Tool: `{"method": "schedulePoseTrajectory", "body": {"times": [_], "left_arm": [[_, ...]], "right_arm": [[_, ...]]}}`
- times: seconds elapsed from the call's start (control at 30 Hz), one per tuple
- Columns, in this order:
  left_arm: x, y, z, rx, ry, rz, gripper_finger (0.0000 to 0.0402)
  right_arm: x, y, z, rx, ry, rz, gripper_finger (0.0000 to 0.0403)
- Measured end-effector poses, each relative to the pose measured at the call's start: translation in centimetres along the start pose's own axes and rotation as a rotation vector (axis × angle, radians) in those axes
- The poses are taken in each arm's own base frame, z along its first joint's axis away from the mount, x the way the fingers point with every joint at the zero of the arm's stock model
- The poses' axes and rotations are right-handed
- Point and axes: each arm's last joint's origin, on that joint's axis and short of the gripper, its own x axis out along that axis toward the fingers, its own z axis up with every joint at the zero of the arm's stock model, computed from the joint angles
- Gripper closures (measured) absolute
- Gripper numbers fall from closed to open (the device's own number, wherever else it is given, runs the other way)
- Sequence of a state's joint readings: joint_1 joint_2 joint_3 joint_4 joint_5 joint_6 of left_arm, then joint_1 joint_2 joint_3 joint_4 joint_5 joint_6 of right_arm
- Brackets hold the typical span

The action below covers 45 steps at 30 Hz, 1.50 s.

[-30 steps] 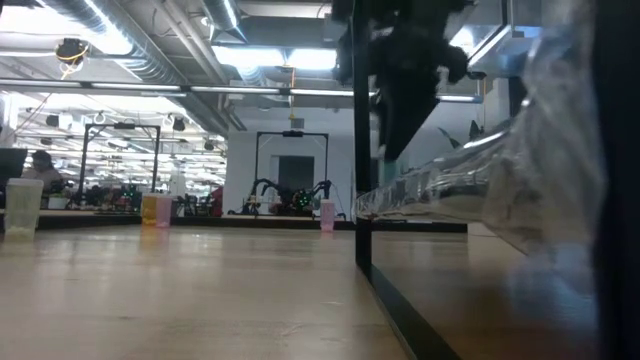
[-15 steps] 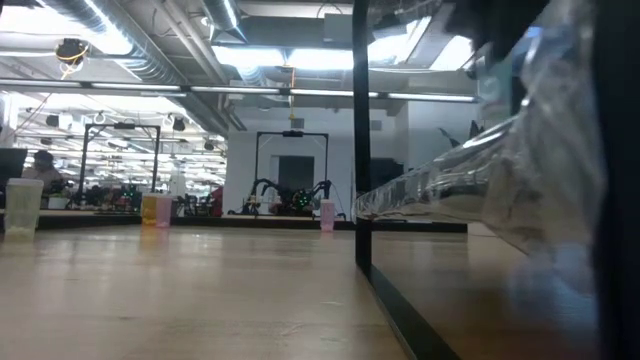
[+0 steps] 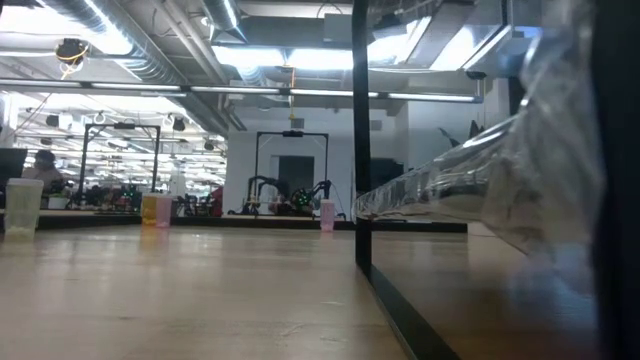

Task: Pick and place medicine bottles onto shelf by color
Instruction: Put the top green pill bottle on the shelf aligned with the other green pill bottle

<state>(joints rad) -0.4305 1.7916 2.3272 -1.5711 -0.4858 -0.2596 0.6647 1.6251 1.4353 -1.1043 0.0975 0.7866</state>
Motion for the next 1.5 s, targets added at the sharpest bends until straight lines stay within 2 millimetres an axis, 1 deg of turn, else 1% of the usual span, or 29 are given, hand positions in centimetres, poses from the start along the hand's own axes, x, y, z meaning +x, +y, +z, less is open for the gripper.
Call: {"method": "schedulePoseTrajectory", "body": {"times": [0.2,0.33,0.43,0.6,0.93,1.07,1.27,1.5], "left_arm": [[0.0,0.0,0.0,0.000,0.000,0.000,0.0244],[0.0,0.0,0.0,0.000,0.000,0.000,0.0244],[0.0,0.0,0.0,0.000,0.000,0.000,0.0244],[0.0,0.0,0.0,0.000,0.000,0.000,0.0244],[0.0,0.0,0.0,0.000,0.000,0.000,0.0244],[0.0,0.0,0.0,0.000,0.002,-0.006,0.0244],[0.0,-0.4,-0.1,0.031,0.028,-0.126,0.0244],[0.0,-0.4,0.0,0.030,0.026,-0.139,0.0244]], "right_arm": [[1.8,2.2,-1.0,0.011,-0.007,-0.023,0.0274],[3.2,3.0,-1.3,0.022,0.010,-0.052,0.0274],[4.4,3.4,-1.3,0.030,0.005,-0.082,0.0274],[5.5,3.6,-1.3,0.028,0.038,-0.095,0.0274],[5.7,3.7,-1.2,0.028,0.035,-0.087,0.0274],[6.4,3.7,-1.4,0.031,0.022,-0.071,0.0274],[6.9,3.6,-1.5,0.058,0.012,-0.054,0.0274],[7.0,3.6,-1.6,0.056,0.017,-0.052,0.0274]]}}
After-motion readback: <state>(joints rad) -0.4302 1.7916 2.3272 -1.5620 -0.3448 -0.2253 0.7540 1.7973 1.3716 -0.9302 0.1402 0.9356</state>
